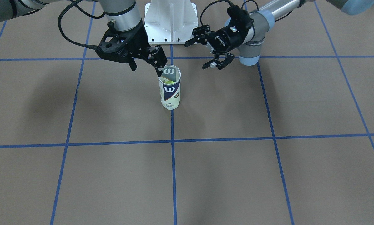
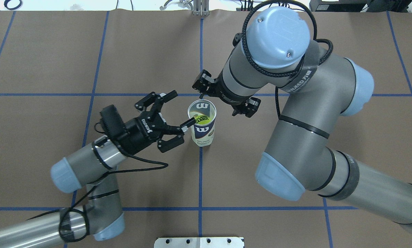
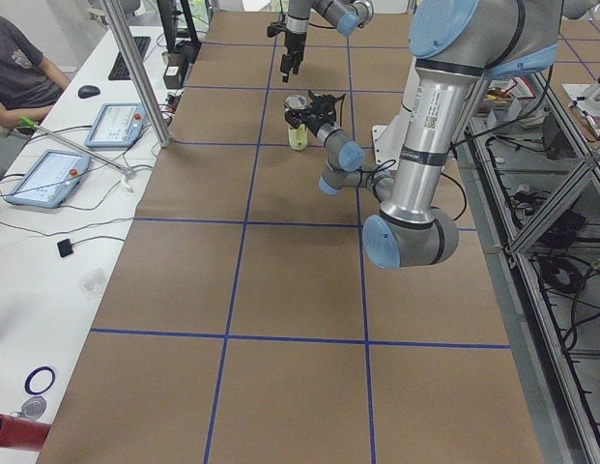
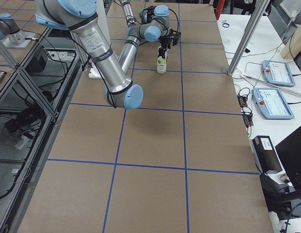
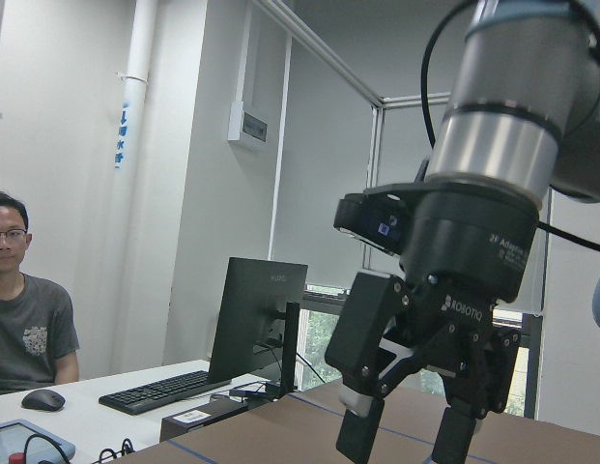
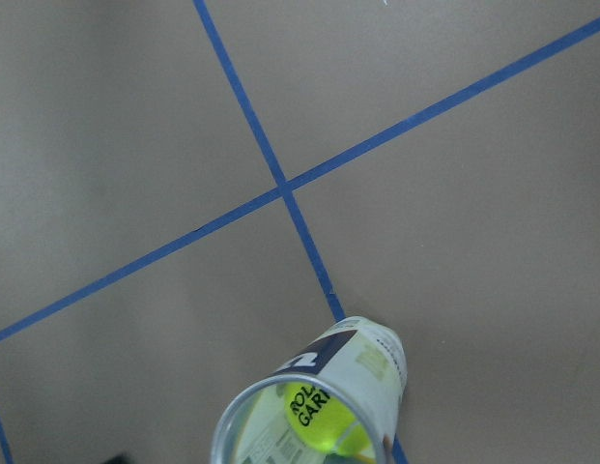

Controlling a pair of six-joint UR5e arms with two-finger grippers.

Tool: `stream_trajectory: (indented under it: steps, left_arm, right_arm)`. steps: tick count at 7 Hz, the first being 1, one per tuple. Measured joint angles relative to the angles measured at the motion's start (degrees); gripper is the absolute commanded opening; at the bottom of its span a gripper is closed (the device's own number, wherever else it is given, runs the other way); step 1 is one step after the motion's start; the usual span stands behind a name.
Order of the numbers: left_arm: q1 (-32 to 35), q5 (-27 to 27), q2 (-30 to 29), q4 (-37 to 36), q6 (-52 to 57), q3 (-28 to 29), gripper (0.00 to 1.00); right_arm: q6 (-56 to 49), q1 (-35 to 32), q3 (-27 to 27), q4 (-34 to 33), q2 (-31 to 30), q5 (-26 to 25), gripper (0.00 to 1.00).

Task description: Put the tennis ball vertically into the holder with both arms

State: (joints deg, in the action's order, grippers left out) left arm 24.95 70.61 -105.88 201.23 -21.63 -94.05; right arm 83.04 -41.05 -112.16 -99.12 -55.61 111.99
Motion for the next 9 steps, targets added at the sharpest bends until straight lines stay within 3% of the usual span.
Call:
stream_trajectory:
  steps: [2, 4, 5, 6, 7, 8, 9]
  left_arm:
    - [11.74, 0.25, 7.67, -9.91, -8.84, -1.35, 0.95]
    - [23.06, 4.25, 10.41, -27.01, -17.85, -1.34, 0.95]
    - [30.19, 13.47, 10.25, -37.29, -20.86, -1.32, 0.95]
    - [38.85, 26.96, 8.35, -49.54, -22.17, -1.29, 0.96]
    - [45.63, 39.61, 6.22, -60.71, -22.31, -1.22, 0.89]
    - [49.45, 49.01, 5.38, -67.63, -20.98, -0.80, 0.85]
    - [51.77, 55.27, 6.01, -70.83, -16.05, 0.64, 0.94]
  right_arm:
    - [-15.29, -7.85, 0.42, -0.01, -7.91, 1.17, 1.00]
    - [-30.21, -16.44, 3.46, -0.04, -12.76, 4.24, 1.00]
    - [-35.33, -19.28, 5.52, -0.03, -14.17, 4.95, 1.00]
    - [-38.84, -21.30, 7.12, -0.02, -15.25, 5.34, 1.00]
    - [-41.80, -22.97, 8.43, 0.00, -16.15, 5.76, 0.99]
    - [-44.65, -24.65, 9.80, 0.26, -16.66, 6.61, 1.00]
    - [-48.08, -26.73, 11.30, 1.00, -17.30, 8.07, 1.00]
